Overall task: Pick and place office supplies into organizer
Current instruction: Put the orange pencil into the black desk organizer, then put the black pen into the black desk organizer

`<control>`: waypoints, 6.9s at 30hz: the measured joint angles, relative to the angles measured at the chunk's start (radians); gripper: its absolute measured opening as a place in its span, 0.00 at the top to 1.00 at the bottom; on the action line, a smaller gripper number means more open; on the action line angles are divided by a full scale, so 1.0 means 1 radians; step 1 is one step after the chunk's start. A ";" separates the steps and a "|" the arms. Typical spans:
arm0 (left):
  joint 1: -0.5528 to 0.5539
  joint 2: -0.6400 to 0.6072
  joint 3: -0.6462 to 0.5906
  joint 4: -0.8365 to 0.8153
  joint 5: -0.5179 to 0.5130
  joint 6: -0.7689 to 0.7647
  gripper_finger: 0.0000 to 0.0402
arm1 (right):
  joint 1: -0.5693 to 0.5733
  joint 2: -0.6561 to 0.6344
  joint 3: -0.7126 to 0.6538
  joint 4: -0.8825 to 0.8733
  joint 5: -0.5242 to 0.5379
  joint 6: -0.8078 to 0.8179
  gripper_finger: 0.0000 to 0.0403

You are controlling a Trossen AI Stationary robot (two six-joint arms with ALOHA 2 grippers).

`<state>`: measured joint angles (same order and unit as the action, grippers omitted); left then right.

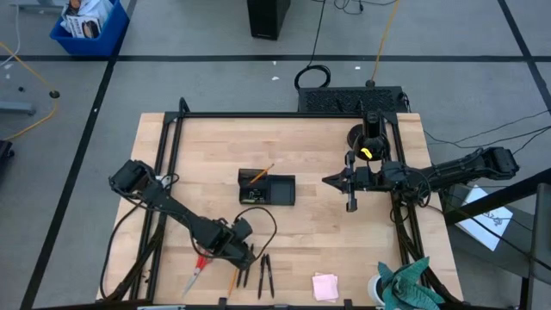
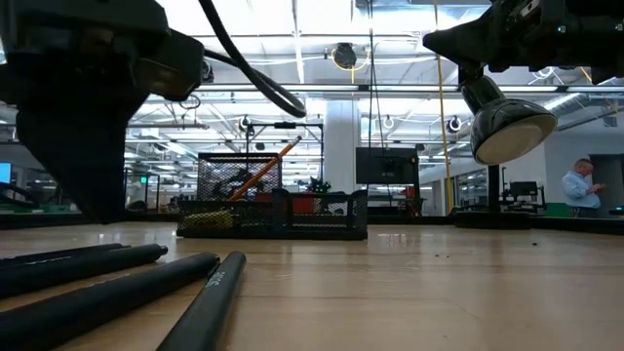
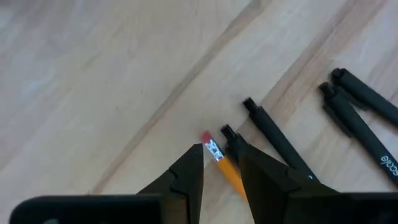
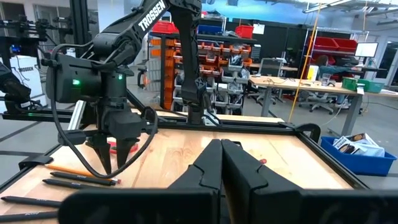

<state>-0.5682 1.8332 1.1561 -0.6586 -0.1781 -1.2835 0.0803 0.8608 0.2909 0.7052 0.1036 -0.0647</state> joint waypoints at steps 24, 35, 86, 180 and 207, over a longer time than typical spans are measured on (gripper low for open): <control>-0.044 0.075 0.005 0.034 0.058 -0.091 0.73 | 0.000 0.000 0.000 -0.005 0.000 0.001 1.00; -0.052 0.077 0.004 -0.077 0.092 -0.097 0.74 | 0.000 0.000 0.000 -0.006 0.000 0.001 1.00; 0.171 -0.337 0.081 0.378 -0.454 1.378 0.95 | 0.000 0.000 -0.001 -0.006 0.000 0.001 1.00; 0.573 -0.456 -0.687 1.450 0.120 1.280 0.62 | -0.001 0.000 -0.001 0.016 0.005 -0.029 1.00; -0.087 0.017 -0.106 0.502 -0.295 0.502 0.93 | -0.001 0.000 0.000 -0.003 0.005 -0.007 1.00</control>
<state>-0.6548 1.8507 1.0497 -0.1565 -0.4727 -0.7818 0.0797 0.8608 0.2905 0.7022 0.1081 -0.0715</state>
